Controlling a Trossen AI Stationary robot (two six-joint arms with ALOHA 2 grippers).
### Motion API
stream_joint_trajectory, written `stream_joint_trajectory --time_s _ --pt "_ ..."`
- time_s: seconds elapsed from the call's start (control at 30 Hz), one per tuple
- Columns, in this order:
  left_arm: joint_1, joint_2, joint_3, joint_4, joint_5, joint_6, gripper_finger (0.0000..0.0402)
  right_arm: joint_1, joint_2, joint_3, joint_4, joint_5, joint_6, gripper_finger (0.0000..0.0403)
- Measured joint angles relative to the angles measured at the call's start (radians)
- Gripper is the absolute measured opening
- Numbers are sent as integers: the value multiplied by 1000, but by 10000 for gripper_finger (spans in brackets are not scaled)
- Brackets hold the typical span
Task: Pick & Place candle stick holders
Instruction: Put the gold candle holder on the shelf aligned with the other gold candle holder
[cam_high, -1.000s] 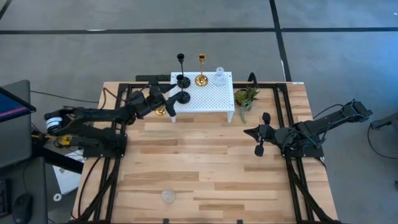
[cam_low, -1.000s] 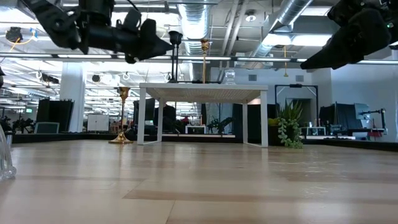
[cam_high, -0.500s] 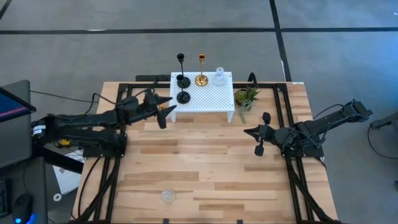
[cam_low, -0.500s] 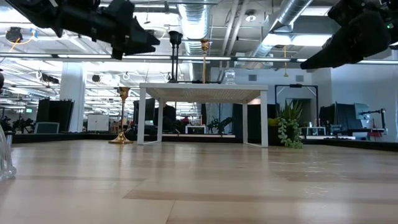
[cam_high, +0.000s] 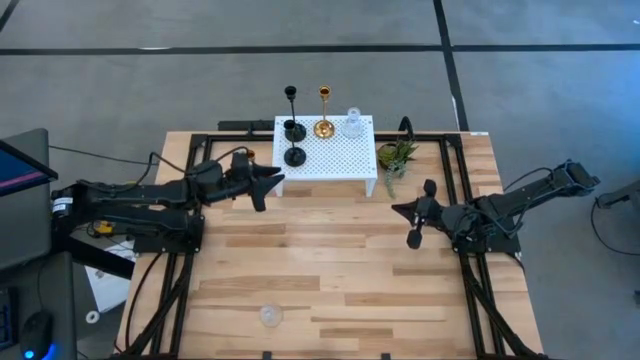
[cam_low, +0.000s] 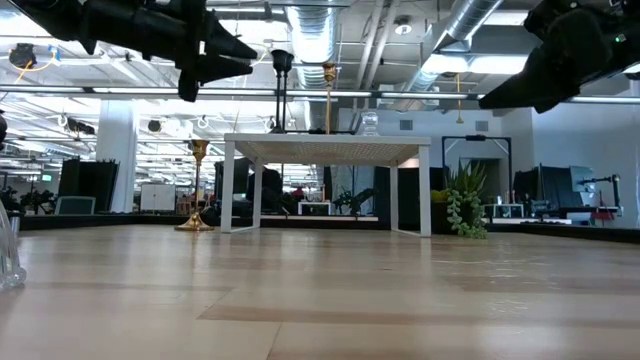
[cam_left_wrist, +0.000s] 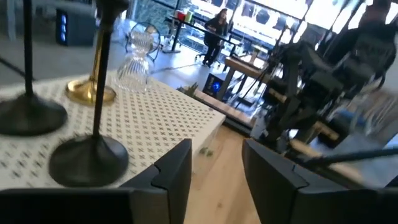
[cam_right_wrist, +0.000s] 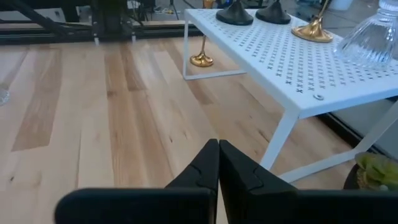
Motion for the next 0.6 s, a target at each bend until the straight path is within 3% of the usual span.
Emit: stream_joint_trajectory --time_s 0.23,0.6 --pt "0 0 0 0 38 -202 128 -38 0 0 83 21 -38 0" --pt "0 9 0 2 68 -196 120 -131 0 0 127 24 -64 0"
